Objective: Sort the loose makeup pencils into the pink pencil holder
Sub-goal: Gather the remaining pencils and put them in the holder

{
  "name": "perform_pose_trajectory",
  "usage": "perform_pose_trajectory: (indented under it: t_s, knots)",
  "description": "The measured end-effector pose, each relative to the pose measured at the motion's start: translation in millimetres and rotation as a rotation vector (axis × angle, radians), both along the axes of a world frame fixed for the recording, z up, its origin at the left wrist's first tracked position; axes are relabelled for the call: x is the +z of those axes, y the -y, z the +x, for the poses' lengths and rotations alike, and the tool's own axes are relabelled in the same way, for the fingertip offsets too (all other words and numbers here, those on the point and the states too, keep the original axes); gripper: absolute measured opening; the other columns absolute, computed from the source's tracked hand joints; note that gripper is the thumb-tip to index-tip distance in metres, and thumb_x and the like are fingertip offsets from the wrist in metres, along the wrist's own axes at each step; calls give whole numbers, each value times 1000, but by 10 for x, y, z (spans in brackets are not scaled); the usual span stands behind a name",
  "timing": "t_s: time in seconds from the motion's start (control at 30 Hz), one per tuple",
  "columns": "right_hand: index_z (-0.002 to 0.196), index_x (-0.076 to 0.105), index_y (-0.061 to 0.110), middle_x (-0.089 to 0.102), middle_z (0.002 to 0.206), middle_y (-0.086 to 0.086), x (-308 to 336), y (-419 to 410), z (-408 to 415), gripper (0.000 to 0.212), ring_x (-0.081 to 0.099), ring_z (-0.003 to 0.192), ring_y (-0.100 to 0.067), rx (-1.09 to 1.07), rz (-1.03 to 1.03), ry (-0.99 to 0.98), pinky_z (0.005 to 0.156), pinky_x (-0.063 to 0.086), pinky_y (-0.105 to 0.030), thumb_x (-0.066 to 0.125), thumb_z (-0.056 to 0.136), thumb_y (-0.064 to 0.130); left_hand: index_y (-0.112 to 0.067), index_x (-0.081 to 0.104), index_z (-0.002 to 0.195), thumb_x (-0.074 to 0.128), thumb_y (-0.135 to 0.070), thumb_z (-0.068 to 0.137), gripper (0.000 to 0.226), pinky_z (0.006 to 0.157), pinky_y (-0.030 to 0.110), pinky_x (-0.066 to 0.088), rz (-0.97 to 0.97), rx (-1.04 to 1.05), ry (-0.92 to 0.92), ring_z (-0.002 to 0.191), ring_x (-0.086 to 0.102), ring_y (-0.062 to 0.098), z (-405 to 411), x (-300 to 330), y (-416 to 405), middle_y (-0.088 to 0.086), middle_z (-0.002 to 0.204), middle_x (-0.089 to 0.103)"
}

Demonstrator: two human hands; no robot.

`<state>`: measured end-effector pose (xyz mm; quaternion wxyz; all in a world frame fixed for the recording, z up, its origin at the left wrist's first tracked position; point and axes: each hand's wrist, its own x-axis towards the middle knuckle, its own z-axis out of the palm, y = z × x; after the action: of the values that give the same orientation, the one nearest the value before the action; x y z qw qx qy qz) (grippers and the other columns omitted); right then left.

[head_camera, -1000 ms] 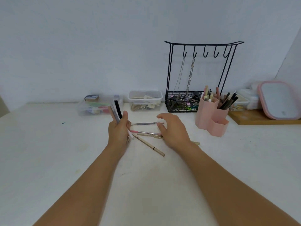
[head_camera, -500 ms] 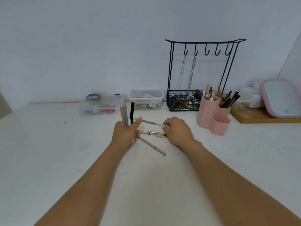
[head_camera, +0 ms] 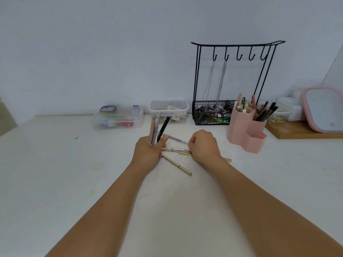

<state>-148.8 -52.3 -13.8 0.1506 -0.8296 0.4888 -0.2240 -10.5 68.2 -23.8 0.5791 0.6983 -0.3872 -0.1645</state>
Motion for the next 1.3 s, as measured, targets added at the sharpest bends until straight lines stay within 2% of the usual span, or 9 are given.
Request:
perform_pose_trajectory:
  t_s: [0.13, 0.3, 0.47, 0.7, 0.87, 0.93, 1.03, 1.1, 1.3]
  knots:
    - [81, 76, 4, 73, 83, -8, 158, -67, -121, 17, 65, 73, -21, -28, 201, 377, 64, 52, -30, 62, 89, 9, -11, 67, 71, 69, -48, 92, 42, 49, 24, 37, -56, 71, -174, 38, 44, 6, 17, 49, 3, -9, 44, 53]
    - [87, 69, 2, 65, 76, -9, 324, -410, -91, 5, 55, 58, -11, 129, 902, 913, 55, 49, -18, 66, 90, 1, -19, 44, 66, 81, -42, 80, 46, 42, 20, 35, -223, 12, -479, 39, 35, 8, -24, 150, -40, -5, 49, 37]
    - [92, 67, -4, 64, 72, -9, 194, -762, 102, 8, 57, 58, -8, 373, 1160, 938, 58, 52, -14, 61, 94, 0, -21, 50, 67, 91, -36, 55, 45, 43, 23, 38, -305, -81, -555, 43, 39, 12, -157, 159, -36, -5, 55, 43]
    - [92, 70, -6, 66, 74, -15, 120, -735, 101, 7, 57, 60, -14, 431, 880, 737, 59, 51, -22, 67, 89, -1, -19, 44, 63, 74, -47, 88, 49, 52, 29, 32, -245, -5, -530, 54, 36, 16, -90, 100, 18, -1, 60, 42]
    - [79, 74, 9, 69, 71, -18, 156, -684, 46, 9, 55, 59, -14, 443, 523, 427, 53, 45, -19, 69, 85, 7, -20, 51, 54, 69, -44, 93, 50, 57, 32, 40, -254, -64, -519, 53, 47, 17, -111, 110, 13, 0, 55, 48]
    - [81, 77, 17, 71, 72, 1, 209, -515, -4, 7, 61, 65, -7, 377, 288, 331, 63, 48, -20, 75, 83, 24, -17, 47, 62, 69, -39, 94, 45, 56, 28, 46, -255, -16, -411, 50, 53, 15, -79, 120, -6, 0, 54, 48]
    - [106, 73, 22, 70, 103, 6, 225, -290, -138, 24, 62, 98, -14, 271, 14, 68, 84, 50, -31, 70, 88, 36, -16, 41, 66, 75, -35, 90, 46, 46, 19, 43, -245, 59, -309, 41, 48, 10, -34, 133, -25, 5, 58, 40]
    - [116, 70, 18, 67, 112, 1, 174, -267, -190, 30, 59, 105, -21, 255, 19, -51, 89, 50, -37, 65, 92, 34, -17, 39, 63, 79, -34, 87, 50, 44, 21, 39, -229, 84, -361, 41, 40, 14, 6, 121, -23, 3, 55, 37]
    - [96, 76, 16, 68, 90, 0, 80, -214, -123, 14, 62, 85, -20, 223, 27, -35, 77, 53, -34, 66, 91, 25, -16, 44, 58, 74, -26, 91, 46, 56, 32, 39, -187, 62, -430, 43, 43, 16, 44, 70, 4, -1, 45, 45]
